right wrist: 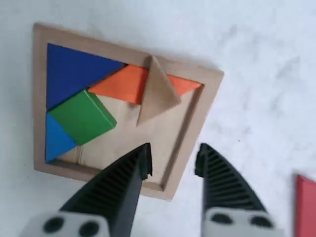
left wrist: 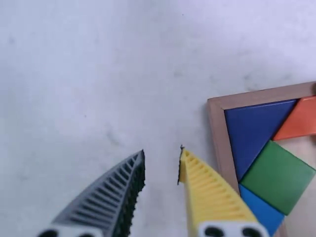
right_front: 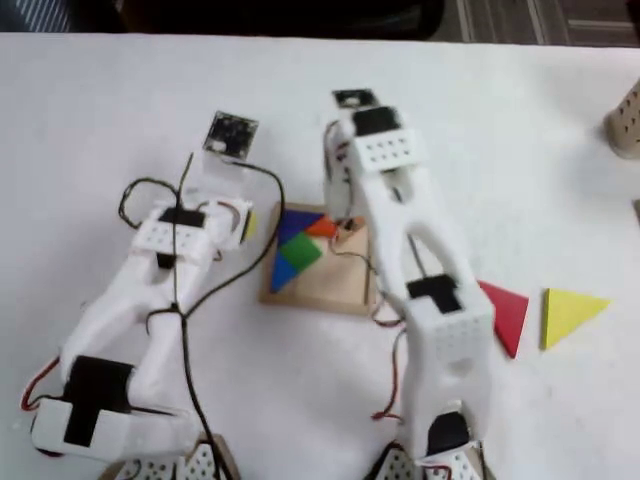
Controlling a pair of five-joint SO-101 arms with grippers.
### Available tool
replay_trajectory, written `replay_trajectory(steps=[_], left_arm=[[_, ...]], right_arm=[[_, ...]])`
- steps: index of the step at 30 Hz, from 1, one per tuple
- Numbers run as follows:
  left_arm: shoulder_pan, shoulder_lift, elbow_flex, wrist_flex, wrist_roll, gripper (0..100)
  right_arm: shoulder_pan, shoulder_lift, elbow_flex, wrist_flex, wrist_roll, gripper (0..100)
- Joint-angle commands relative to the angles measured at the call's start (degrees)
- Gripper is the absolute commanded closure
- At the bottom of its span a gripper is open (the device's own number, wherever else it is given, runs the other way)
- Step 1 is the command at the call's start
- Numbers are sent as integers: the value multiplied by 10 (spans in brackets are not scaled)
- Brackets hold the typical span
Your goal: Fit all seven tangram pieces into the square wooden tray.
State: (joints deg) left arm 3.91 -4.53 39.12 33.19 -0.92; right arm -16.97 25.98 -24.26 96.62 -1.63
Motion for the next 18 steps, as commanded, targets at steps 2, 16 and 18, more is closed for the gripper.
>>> replay_trajectory(steps=[2,16,18], left_arm=[[36,-8,-33,5,8,938],[199,0,-33,-91,207,979],[221,19,-40,-116,237,979]], right_arm=[[55,-181,162,-20,33,918],[224,-504,668,-319,138,976],[240,-524,697,-331,140,976]])
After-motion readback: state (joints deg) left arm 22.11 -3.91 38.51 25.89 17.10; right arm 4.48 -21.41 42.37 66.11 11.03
